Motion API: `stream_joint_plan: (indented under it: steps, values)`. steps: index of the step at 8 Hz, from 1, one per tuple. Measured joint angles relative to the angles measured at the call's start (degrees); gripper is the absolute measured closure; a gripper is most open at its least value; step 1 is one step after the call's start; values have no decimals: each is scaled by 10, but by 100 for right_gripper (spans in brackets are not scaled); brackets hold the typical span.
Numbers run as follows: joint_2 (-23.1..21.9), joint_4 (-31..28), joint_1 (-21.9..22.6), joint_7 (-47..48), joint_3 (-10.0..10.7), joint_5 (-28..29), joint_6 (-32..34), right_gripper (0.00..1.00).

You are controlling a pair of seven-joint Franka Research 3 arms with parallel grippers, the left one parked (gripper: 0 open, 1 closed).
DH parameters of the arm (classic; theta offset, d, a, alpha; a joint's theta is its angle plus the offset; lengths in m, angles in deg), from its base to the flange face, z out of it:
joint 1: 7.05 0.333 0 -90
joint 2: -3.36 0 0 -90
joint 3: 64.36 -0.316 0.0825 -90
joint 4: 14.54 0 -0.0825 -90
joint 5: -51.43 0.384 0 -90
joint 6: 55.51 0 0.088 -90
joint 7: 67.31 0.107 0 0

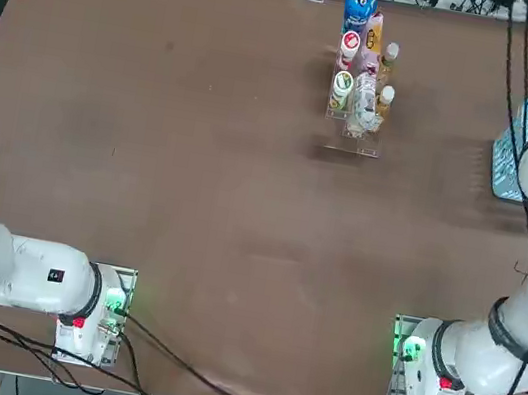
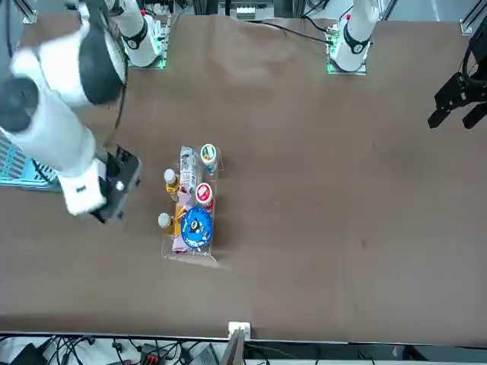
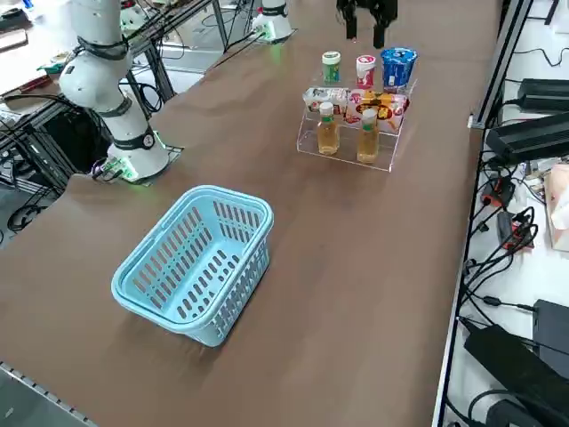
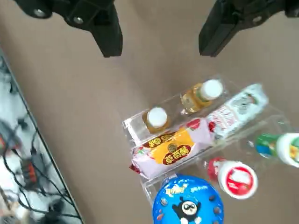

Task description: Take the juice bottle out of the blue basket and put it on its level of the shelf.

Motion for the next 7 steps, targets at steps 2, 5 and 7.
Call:
stream_joint_plan:
  steps: [2,5,7]
  values:
    - [-45,-3,1,174,-1,0,65,0]
    - [-103,-63,-28,310,5,-1,94,0]
    - [-151,-116,-93,318,8,0,94,0]
